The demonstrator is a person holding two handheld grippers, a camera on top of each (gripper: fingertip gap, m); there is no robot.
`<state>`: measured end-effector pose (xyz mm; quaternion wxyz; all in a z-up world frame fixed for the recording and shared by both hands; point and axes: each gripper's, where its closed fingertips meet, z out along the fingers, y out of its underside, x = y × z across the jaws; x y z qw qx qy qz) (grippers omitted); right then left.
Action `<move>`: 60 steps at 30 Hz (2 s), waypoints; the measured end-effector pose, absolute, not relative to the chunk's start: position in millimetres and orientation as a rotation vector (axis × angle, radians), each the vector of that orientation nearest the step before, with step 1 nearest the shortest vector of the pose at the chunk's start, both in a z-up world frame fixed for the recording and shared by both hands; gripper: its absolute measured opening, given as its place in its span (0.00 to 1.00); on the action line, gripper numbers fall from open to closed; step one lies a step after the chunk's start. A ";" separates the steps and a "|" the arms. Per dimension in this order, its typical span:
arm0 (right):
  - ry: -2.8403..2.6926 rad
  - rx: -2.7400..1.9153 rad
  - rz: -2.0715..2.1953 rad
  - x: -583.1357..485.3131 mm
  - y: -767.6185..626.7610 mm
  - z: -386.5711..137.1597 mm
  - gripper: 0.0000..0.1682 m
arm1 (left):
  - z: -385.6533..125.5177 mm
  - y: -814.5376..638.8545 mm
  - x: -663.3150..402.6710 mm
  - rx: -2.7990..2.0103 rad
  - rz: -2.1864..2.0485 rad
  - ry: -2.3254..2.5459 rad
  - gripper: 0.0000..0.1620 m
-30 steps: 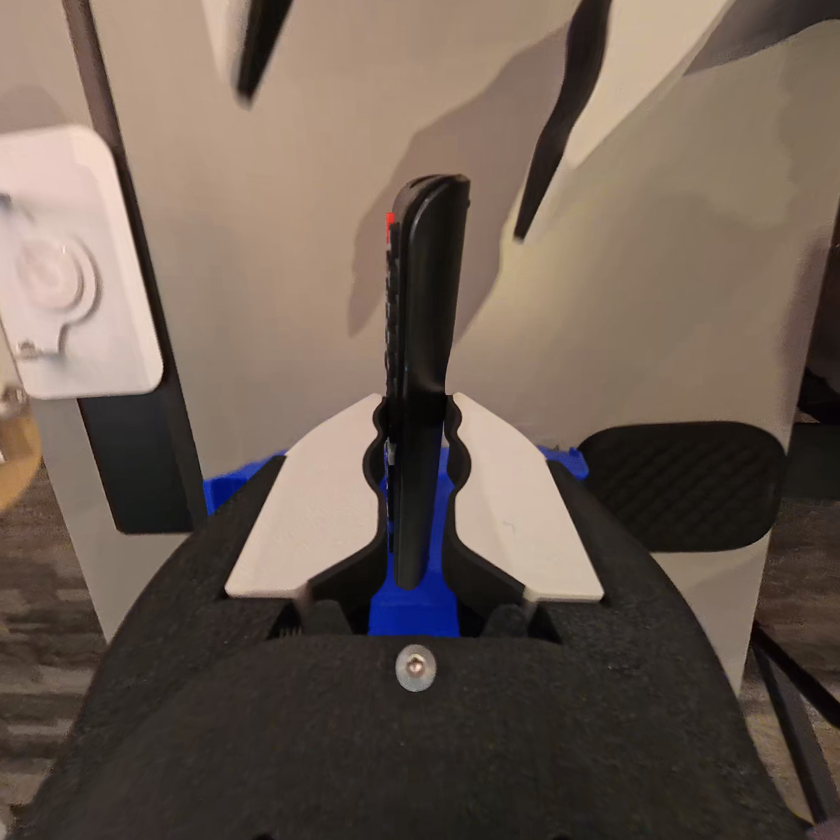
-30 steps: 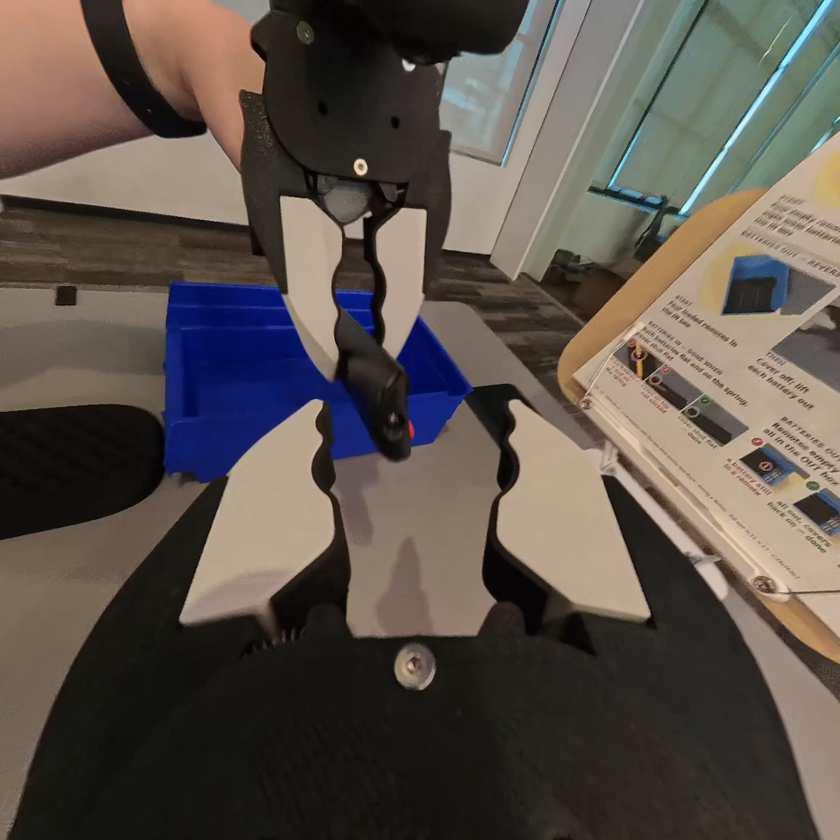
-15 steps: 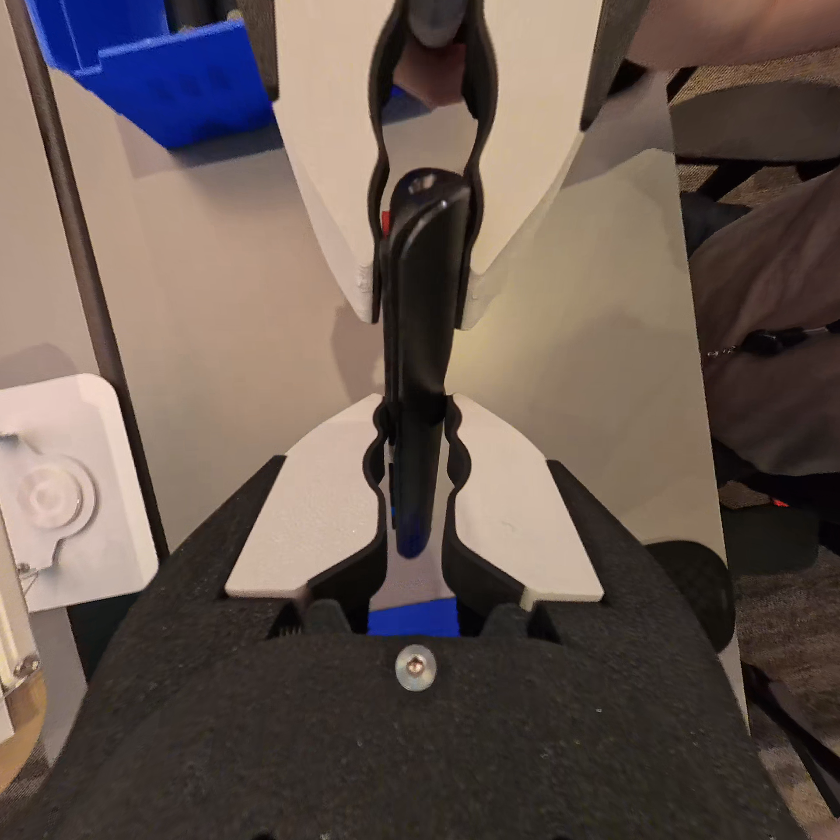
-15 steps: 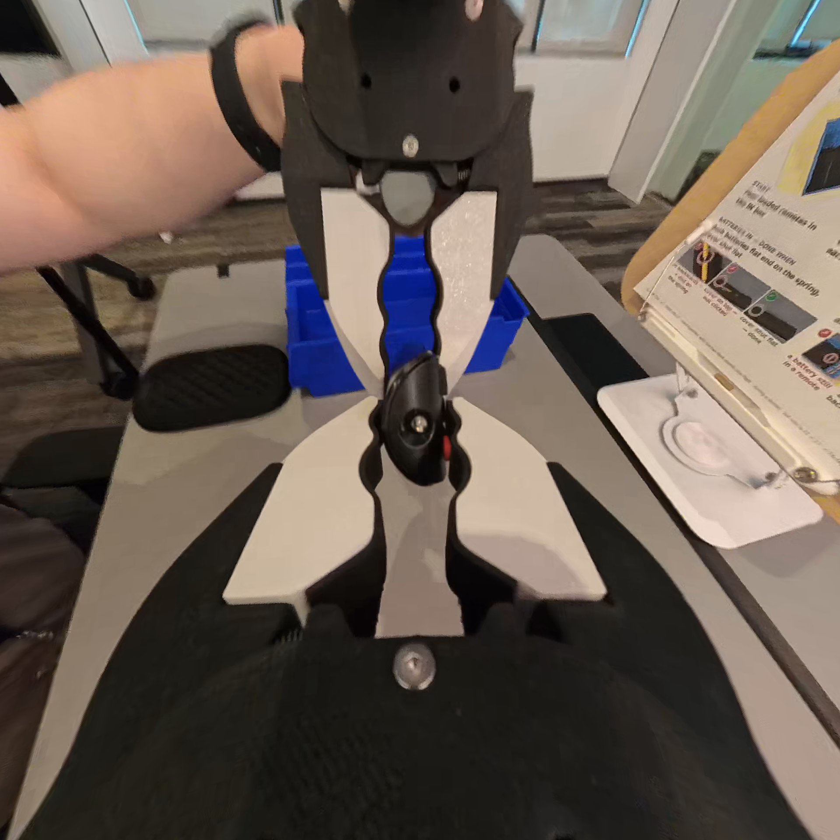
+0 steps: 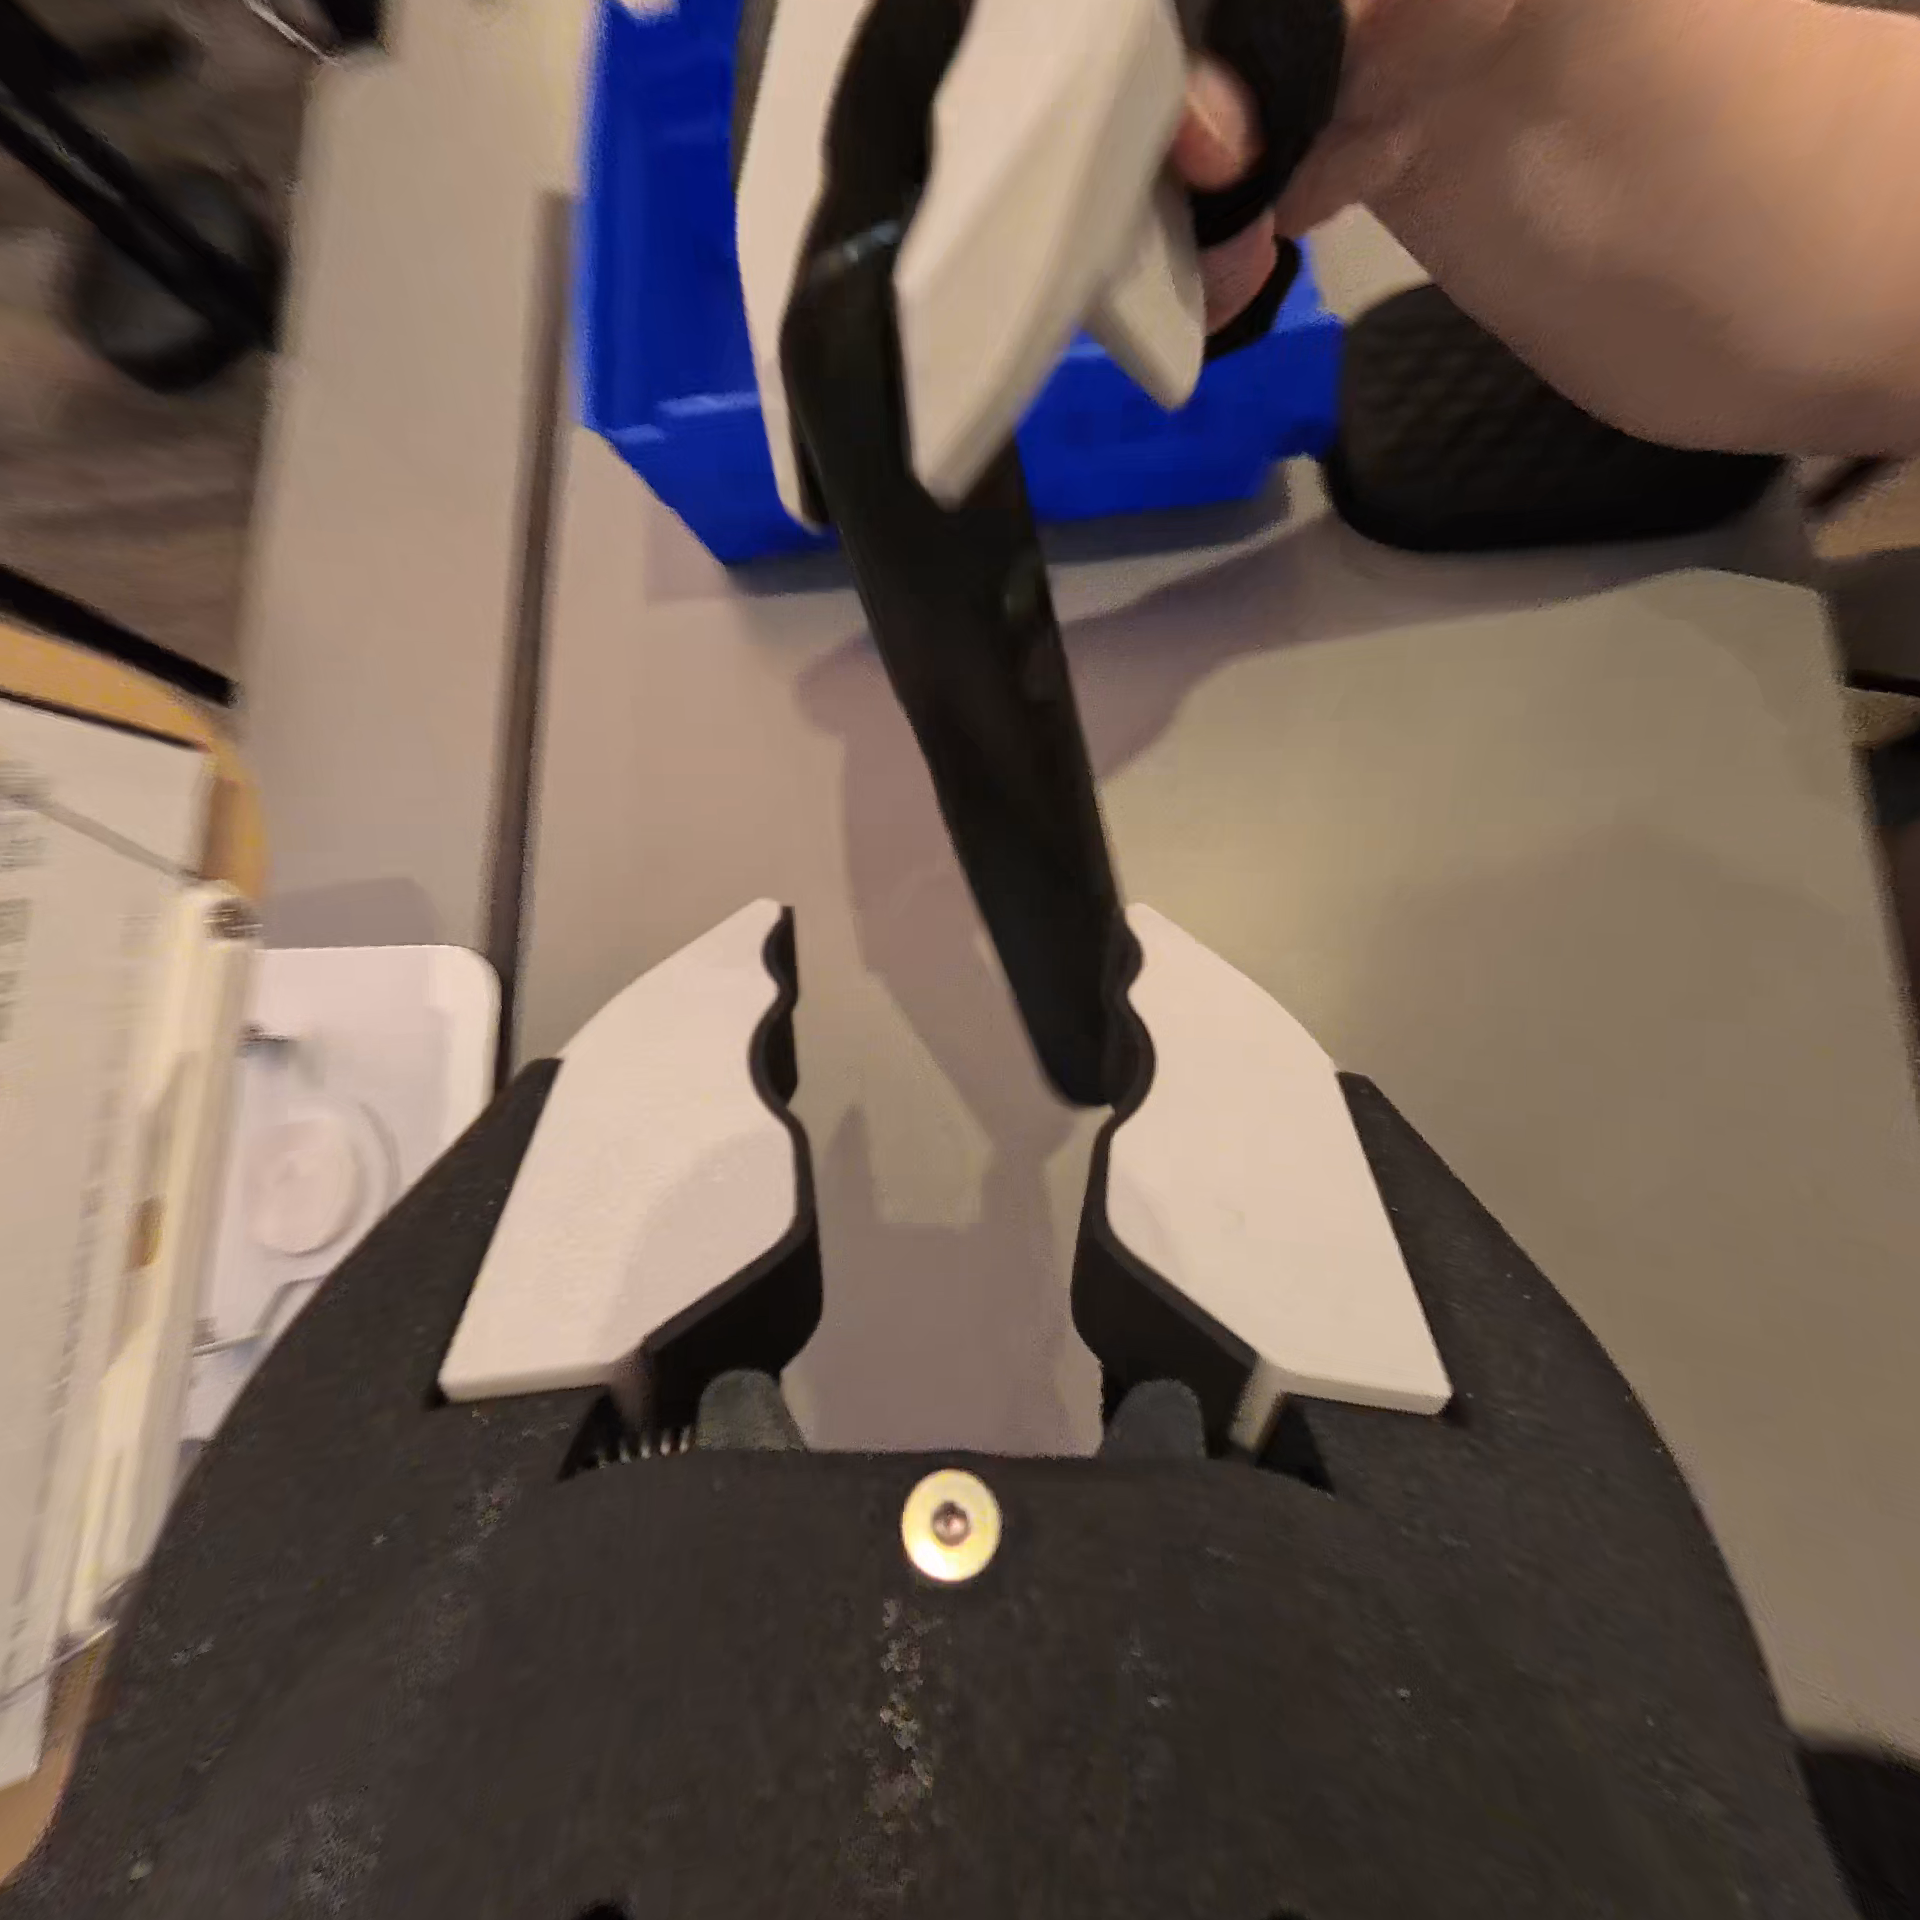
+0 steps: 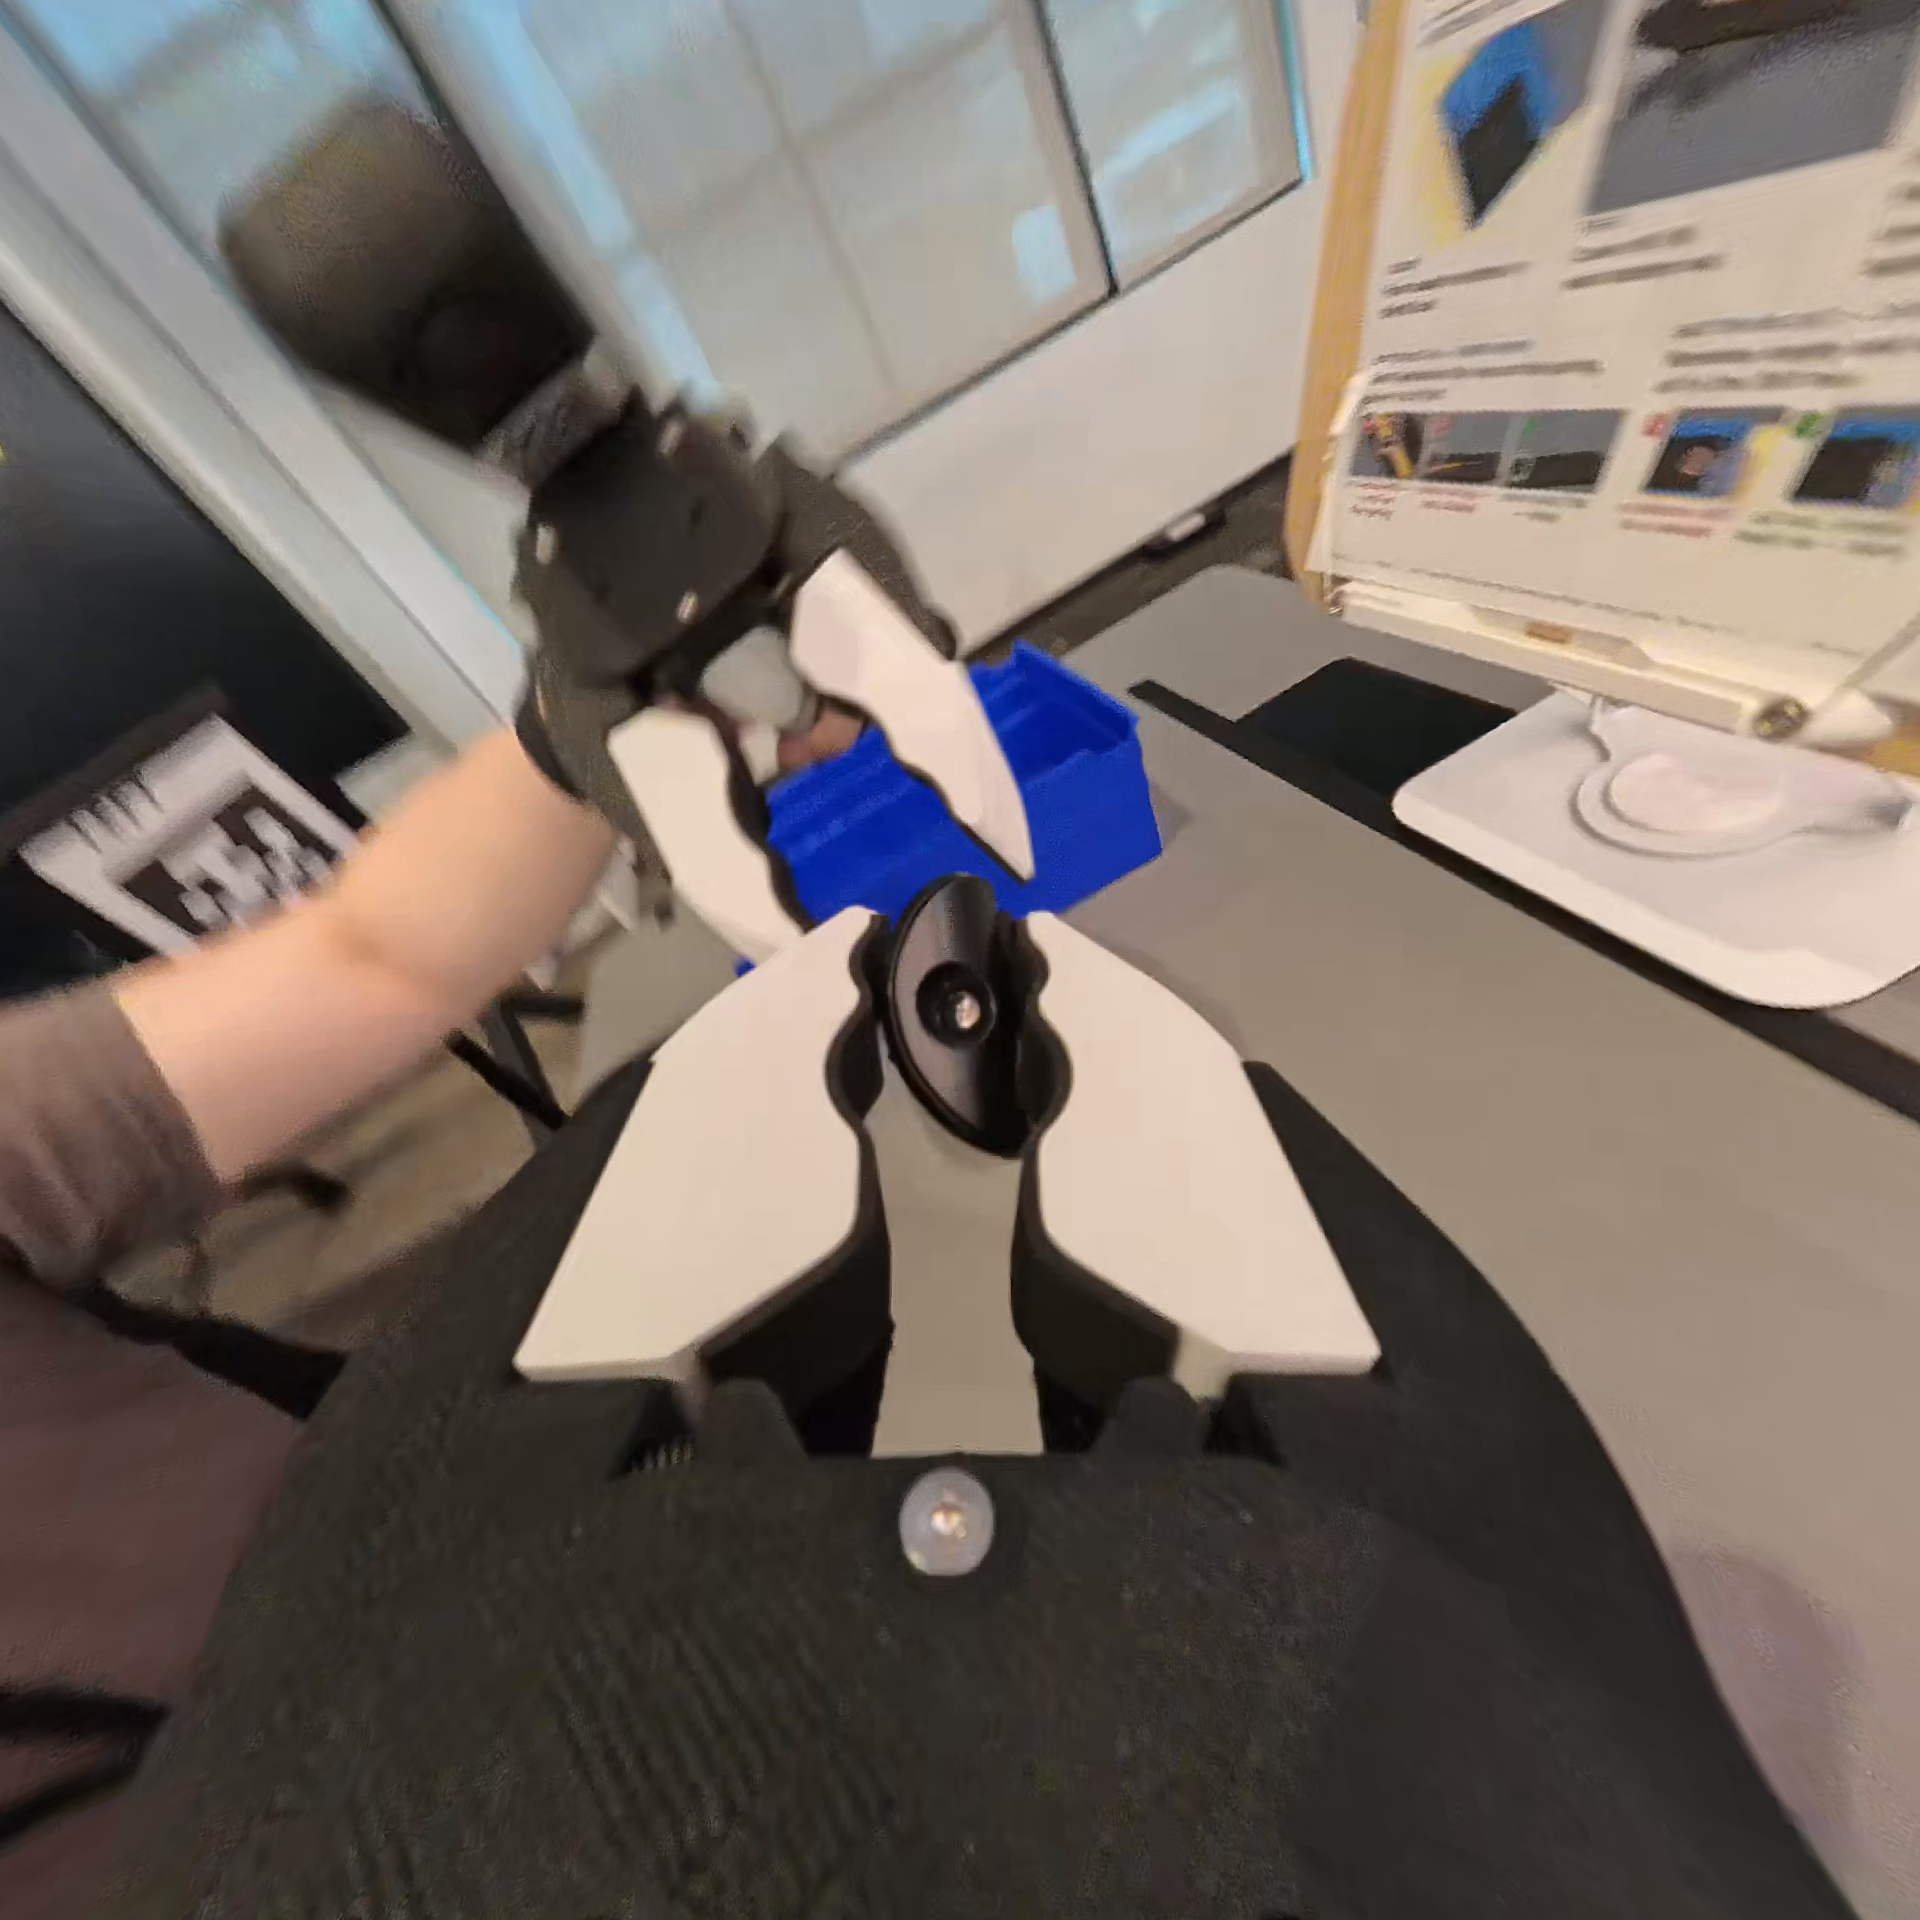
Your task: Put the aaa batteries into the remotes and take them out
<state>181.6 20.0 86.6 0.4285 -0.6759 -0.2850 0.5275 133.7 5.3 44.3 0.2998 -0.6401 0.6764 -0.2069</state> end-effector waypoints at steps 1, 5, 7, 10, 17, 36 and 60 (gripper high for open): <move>-0.630 -1.677 1.386 188.7 27.1 88.6 0.13 | 46.8 10.6 129.1 -1.636 -0.489 1.725 0.37; -0.459 -1.639 1.564 198.8 44.8 88.7 0.12 | 51.0 7.7 117.2 -1.388 -0.374 1.391 0.36; -0.460 -1.690 1.553 191.7 50.9 81.1 0.12 | 39.2 -1.5 117.0 -1.324 -0.359 1.310 0.35; -0.453 -1.773 1.510 183.8 62.4 76.3 0.13 | 16.5 -5.1 108.7 -1.345 -0.248 1.259 0.47; -0.296 -1.770 1.609 182.7 84.4 97.7 0.13 | -8.3 10.5 102.1 -1.471 -0.276 1.073 0.57; -0.136 -1.800 1.863 159.5 63.6 64.8 0.15 | 30.6 7.7 94.1 -1.376 -0.501 0.946 0.36; -0.150 -1.986 2.002 138.5 19.4 -30.0 0.23 | -0.3 -17.8 78.3 -1.699 -1.241 0.691 0.35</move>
